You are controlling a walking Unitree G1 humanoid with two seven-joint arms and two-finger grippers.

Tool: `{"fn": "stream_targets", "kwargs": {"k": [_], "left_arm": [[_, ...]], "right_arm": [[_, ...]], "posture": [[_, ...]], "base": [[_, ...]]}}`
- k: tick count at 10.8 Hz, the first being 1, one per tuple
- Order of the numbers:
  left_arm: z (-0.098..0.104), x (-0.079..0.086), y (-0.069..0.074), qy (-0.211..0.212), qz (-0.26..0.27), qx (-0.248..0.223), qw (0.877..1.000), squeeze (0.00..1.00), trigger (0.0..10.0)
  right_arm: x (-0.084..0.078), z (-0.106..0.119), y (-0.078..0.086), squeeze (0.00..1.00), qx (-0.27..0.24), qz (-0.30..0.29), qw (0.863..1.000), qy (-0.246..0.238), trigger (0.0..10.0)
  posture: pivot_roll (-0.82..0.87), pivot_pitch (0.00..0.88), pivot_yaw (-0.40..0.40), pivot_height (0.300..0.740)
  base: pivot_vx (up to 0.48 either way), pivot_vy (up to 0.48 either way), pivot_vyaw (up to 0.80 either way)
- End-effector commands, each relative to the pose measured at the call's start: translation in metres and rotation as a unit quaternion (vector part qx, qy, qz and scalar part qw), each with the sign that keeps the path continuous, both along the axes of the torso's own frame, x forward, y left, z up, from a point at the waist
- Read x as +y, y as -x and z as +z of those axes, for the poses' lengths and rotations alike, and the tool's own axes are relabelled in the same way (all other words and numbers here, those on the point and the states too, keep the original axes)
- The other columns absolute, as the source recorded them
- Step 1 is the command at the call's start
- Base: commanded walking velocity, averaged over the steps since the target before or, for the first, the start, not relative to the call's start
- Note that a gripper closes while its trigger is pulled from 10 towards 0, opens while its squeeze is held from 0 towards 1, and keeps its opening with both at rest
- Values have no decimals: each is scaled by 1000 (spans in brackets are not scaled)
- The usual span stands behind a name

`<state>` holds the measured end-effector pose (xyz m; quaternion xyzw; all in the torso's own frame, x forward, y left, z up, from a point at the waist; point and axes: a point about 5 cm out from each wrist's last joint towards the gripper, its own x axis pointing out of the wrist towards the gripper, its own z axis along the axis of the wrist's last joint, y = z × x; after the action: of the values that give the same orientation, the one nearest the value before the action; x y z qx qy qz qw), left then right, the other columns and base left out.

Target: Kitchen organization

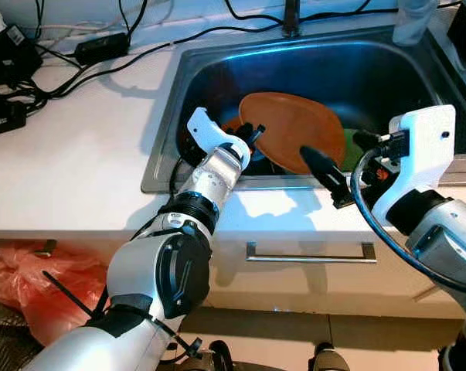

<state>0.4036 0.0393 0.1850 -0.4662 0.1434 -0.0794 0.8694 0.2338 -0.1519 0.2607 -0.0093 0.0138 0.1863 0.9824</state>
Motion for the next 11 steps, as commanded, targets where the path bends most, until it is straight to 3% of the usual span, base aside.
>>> {"fn": "stream_targets", "kwargs": {"k": [1,3,5,6,7,9,11], "left_arm": [[-28,-1,9,-11,-2,56,998,0,0],[-31,-1,10,-40,-1,63,997,0,0],[-36,3,11,-54,15,80,995,0,4157],[-40,7,11,-53,28,92,994,902,4941],[-41,10,11,-43,40,100,993,1000,10000],[-36,15,8,8,63,105,992,1000,10000],[-33,17,6,19,68,102,992,1000,10000]], "right_arm": [[2,1,1,0,0,2,1000,1,10000],[2,1,2,0,4,-1,1000,2,10000],[1,2,0,0,4,-2,1000,2,10000],[3,3,-1,0,4,3,1000,1,10000],[4,3,-1,0,4,6,1000,2,10000],[2,4,0,0,4,6,1000,6,10000],[0,4,0,0,6,4,1000,9,10000]], "posture": [[-355,221,186,740],[-361,220,181,740],[-359,218,172,740],[-359,217,169,740],[-362,216,168,740],[-377,213,163,740],[-379,208,152,740]], "base": [[0,0,0],[0,0,0],[0,0,0],[0,0,0],[0,0,0],[0,0,0],[0,0,0]]}}
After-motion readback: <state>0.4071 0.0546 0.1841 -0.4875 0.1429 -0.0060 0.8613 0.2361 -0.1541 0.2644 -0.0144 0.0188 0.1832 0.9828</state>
